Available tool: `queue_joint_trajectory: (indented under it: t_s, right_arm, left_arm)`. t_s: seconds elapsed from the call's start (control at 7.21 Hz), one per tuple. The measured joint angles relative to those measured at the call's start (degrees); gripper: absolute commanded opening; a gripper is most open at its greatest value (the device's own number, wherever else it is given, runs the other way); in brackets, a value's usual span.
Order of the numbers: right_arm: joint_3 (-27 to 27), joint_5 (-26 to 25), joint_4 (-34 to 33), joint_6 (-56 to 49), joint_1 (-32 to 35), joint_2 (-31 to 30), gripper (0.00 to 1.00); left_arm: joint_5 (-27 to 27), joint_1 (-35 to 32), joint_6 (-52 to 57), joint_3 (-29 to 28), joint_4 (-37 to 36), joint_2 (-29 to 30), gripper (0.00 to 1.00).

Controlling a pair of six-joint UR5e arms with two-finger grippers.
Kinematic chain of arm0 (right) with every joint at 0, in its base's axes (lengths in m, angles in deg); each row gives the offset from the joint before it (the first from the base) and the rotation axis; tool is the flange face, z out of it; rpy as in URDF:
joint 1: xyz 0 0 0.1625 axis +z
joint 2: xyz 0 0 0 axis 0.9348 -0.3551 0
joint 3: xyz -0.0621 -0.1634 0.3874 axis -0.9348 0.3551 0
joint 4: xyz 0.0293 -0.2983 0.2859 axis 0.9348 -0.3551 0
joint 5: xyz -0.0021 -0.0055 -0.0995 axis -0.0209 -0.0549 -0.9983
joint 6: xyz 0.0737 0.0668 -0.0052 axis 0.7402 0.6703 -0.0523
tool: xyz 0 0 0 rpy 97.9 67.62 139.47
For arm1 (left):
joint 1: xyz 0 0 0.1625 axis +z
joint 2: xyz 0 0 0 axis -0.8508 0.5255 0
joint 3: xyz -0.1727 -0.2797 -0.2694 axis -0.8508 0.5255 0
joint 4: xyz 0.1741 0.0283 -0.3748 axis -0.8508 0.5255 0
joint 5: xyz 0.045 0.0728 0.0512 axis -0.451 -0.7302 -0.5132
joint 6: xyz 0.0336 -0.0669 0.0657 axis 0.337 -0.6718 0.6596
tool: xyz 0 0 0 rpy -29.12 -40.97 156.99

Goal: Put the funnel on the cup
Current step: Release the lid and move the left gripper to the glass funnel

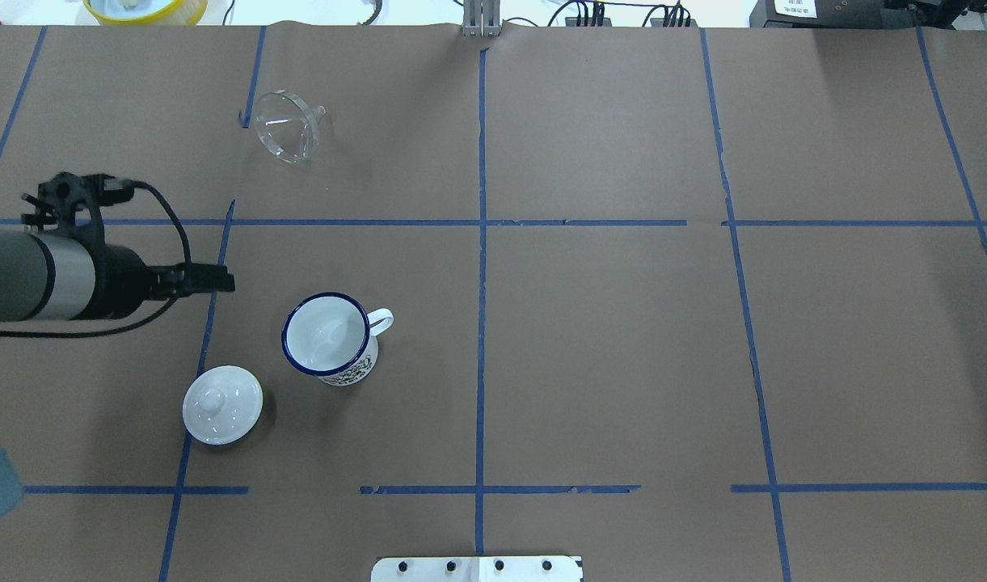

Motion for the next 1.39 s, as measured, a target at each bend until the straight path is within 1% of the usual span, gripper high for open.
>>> queue_joint_trajectory:
  t_s: [0.14,0.28,0.42,0.55,0.69,0.83,1.11,1.25,1.39]
  right_arm:
    - [0.0,0.0,0.0,0.0,0.0,0.0,1.0]
    - [0.0,0.0,0.0,0.0,0.0,0.0,1.0]
    - [0.0,0.0,0.0,0.0,0.0,0.0,1.0]
    - [0.0,0.0,0.0,0.0,0.0,0.0,1.0]
    - [0.0,0.0,0.0,0.0,0.0,0.0,1.0]
    - [0.0,0.0,0.0,0.0,0.0,0.0,1.0]
    - [0.0,0.0,0.0,0.0,0.0,0.0,1.0]
    - [0.0,0.0,0.0,0.0,0.0,0.0,1.0]
    - [0.0,0.0,0.0,0.0,0.0,0.0,1.0]
  left_arm:
    - [-0.11,-2.2,-7.79,-1.79,3.94,2.21,0.99]
    - [-0.52,-3.53,-14.93,-4.29,9.53,3.35,0.99]
    - [-1.86,-4.44,-21.67,-8.15,15.02,5.26,0.99]
    - [-3.97,-5.19,-29.29,-13.56,18.57,9.06,0.99]
    - [-5.67,-5.88,-35.73,-18.97,20.27,13.24,0.99]
    - [-7.9,-6.31,-40.28,-24.47,21.96,17.07,0.99]
    - [-13.61,-6.59,-45.73,-38.71,30.11,23.63,0.99]
    - [-14.74,-6.65,-46.54,-44.57,33.76,25.61,0.99]
    - [-15.43,-6.69,-46.69,-48.96,36.21,27.2,0.99]
